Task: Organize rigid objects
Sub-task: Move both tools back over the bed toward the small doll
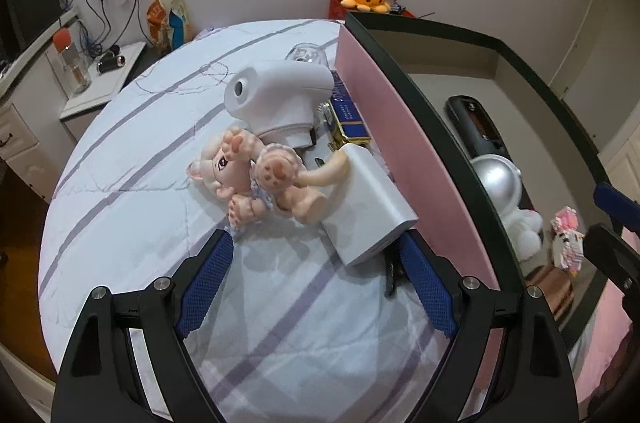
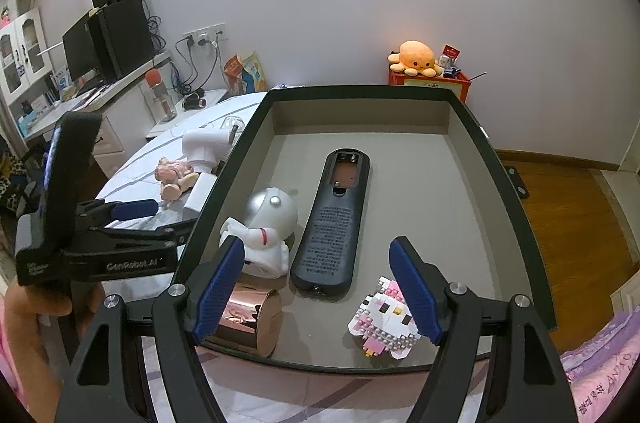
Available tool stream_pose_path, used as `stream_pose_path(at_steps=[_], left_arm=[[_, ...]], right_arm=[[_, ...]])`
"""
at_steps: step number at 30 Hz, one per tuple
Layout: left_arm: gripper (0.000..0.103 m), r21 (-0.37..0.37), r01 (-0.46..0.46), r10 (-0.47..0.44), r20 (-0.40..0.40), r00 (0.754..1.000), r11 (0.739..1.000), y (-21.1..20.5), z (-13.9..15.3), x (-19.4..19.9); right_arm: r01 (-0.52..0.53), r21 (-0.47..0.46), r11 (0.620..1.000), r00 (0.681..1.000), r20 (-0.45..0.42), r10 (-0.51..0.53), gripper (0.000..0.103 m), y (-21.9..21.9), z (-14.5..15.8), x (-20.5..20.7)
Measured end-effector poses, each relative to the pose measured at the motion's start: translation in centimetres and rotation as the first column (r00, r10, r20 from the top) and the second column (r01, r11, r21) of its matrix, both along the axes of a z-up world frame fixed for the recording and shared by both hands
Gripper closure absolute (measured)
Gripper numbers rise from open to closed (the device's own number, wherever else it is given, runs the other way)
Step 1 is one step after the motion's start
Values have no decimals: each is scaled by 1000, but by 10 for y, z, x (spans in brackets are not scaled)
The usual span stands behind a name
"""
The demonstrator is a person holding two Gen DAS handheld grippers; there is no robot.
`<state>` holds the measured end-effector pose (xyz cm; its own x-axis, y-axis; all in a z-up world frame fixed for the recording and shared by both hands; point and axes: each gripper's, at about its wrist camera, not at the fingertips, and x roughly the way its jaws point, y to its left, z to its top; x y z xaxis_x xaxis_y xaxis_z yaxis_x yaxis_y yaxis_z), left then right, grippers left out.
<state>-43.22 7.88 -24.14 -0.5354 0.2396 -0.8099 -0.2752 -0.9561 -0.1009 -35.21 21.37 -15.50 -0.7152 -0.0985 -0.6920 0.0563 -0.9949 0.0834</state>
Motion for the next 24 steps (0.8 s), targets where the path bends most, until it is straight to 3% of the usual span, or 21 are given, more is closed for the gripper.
stream_pose_path(at_steps=[9,15,24], left_arm=[[38,-9,-23,23,15,1000,1000,-14,-1,-3],[38,-38,-77,77,3,997,996,-34,6,3],[31,-32,-43,42,-37,998,999,-60,25,33]], right_arm=[[-9,-1,1000,1000,10,9,26,-2,-2,1],[-24,-3,1000,1000,-6,24,26,-11,3,3],[-126,18,992,992,-24,127,26,-71,16,-9]])
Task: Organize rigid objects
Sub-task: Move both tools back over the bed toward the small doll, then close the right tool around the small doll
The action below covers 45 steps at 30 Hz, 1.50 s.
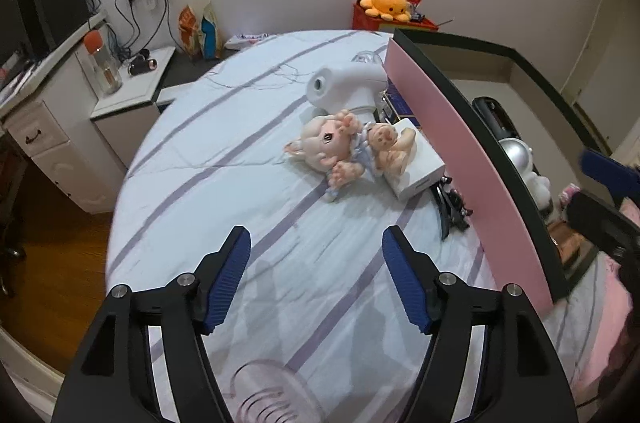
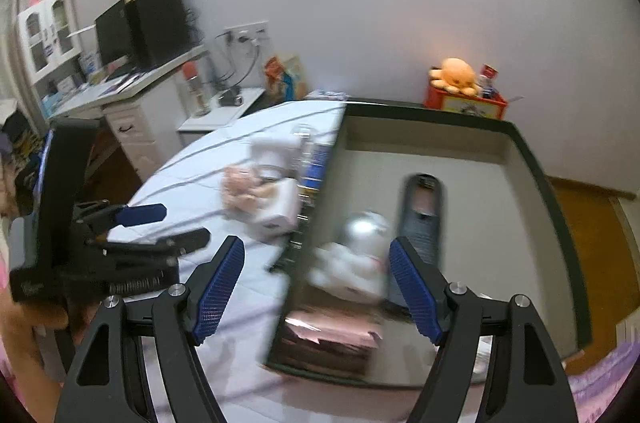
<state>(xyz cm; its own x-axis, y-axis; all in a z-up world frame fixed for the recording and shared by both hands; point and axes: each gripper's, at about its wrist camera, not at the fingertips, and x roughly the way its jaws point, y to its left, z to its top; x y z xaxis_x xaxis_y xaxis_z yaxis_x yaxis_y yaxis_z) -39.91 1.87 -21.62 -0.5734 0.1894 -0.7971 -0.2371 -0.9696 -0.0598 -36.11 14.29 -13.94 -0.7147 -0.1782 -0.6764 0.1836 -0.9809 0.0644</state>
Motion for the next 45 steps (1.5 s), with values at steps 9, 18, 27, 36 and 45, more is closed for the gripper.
stream_pose_path(at_steps=[9,18,27,36,45], left_arm=[[22,20,-23,24,-37,999,1000,-50,7,12],[22,26,10,-10,-15,1000,1000,-61,-7,-6],[21,36,16,-16,7,1000,999,-65,-17,-18],[20,62,36,-36,-9,999,997,-56,-10,-16],[19,40,72,-72,0,997,997,-47,-11,-2]], right_arm=[[-55,6,998,998,45,54,26,-72,-10,-46],[-38,65,997,994,108,31,27,-98,-41,-85],[-49,180,982,990,140,24,52,-106,-57,-99],[-83,58,995,988,135,74,75,-88,-43,-82],[-107,-4,994,976,193,105,74,-82,-52,-78]])
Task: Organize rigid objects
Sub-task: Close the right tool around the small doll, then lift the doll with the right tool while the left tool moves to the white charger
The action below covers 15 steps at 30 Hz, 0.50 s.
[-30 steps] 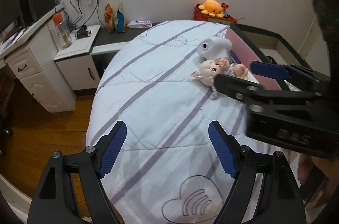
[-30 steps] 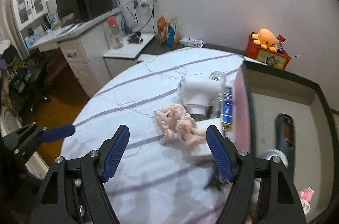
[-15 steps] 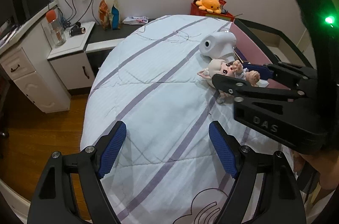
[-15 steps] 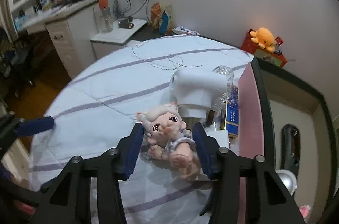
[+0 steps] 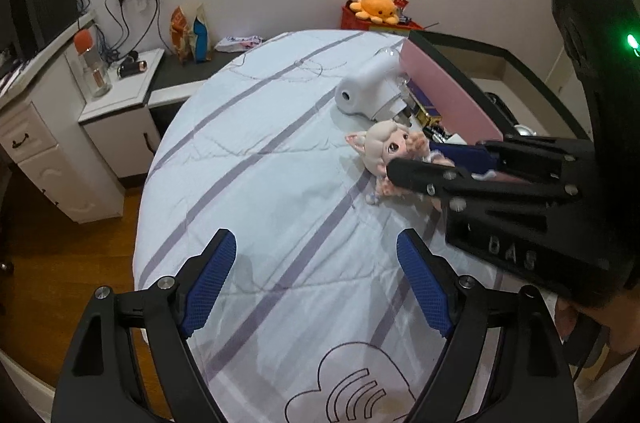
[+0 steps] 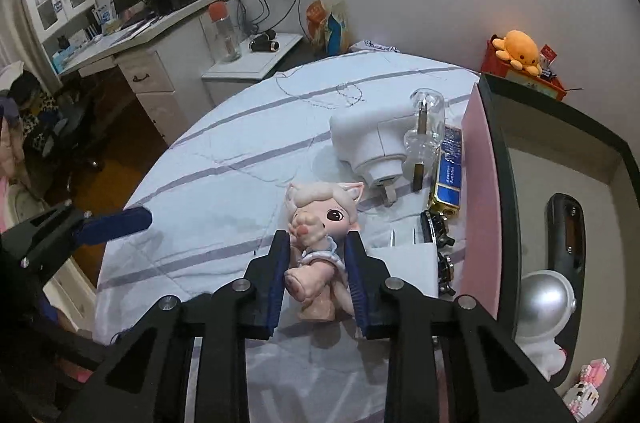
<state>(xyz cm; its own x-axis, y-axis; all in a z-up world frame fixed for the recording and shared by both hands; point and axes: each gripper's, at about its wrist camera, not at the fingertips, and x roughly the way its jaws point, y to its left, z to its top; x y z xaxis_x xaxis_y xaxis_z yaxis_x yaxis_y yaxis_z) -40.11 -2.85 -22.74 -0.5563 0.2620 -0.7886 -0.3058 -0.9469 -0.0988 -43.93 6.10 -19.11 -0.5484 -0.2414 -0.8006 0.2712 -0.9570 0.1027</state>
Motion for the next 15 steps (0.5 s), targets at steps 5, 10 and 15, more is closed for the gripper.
stream_pose_path(at_steps=[5,10,15], left_arm=[[19,-14,-6,6,12,1000,1000,3,-1,2],[19,-22,5,-4,18,1000,1000,11,-1,4],[19,-18,-1,1,16,1000,1000,16,1,5]], right_arm=[[-11,-4,1000,1000,7,11,70,-1,0,-10],[-20,17,1000,1000,-1,20,68,-6,0,-11],[-20,-31,999,999,-39,19,75,1,6,-1]])
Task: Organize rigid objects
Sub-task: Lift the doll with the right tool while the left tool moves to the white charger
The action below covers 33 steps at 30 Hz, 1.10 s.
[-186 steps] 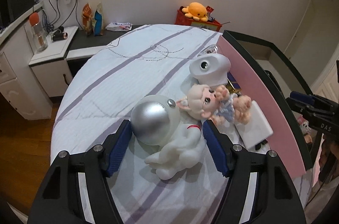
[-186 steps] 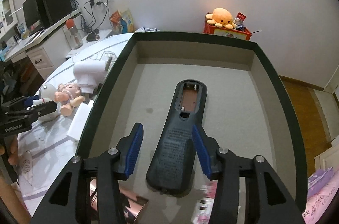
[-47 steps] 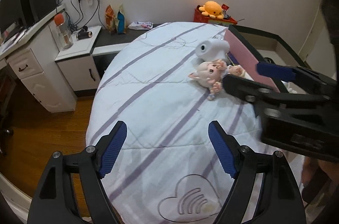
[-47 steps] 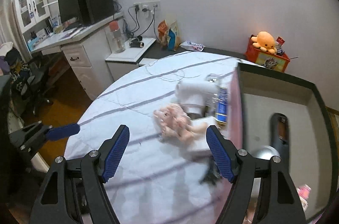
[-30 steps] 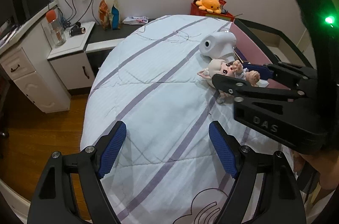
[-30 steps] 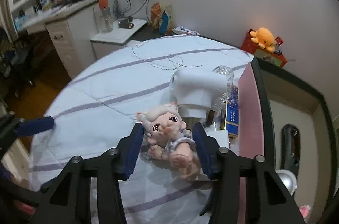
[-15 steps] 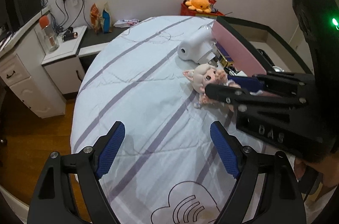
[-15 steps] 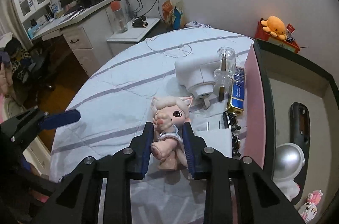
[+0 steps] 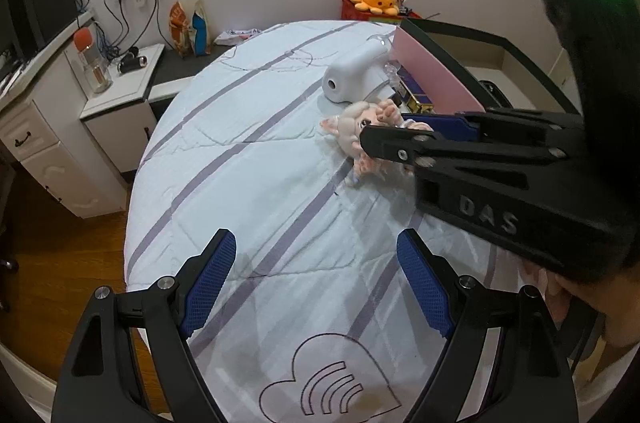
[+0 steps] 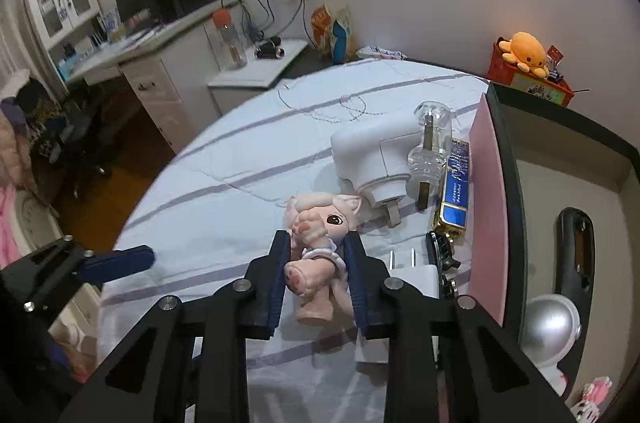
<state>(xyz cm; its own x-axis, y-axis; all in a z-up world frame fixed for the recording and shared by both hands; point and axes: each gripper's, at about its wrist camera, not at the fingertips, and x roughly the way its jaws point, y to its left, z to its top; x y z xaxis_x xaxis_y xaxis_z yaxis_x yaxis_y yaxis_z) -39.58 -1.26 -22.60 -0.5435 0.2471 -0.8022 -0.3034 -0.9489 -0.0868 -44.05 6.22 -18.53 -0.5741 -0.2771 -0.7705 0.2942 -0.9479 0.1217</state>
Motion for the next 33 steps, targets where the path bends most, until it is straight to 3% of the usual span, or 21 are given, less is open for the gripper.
stream_pose_path(at_steps=[6,7,10,17,29,33], left_arm=[[19,46,22,-22,0,1000,999,18,5,-5],[19,52,27,-28,4,1000,998,23,5,-7],[19,58,41,-42,8,999,997,37,5,-10],[19,52,61,-62,27,998,997,53,-2,-9],[17,193,26,-42,78,996,981,71,-6,-15],[15,203,-15,-5,97,995,979,79,-11,-19]], right_arm=[[15,-18,1000,997,-81,-16,81,12,32,15],[18,-18,1000,995,-101,-20,87,14,37,17],[14,-17,1000,993,-118,-16,87,21,47,18],[-5,-41,999,996,-90,1,87,30,40,13],[10,-35,999,991,-136,-15,87,45,54,10],[24,-44,999,992,-125,-29,87,53,50,6]])
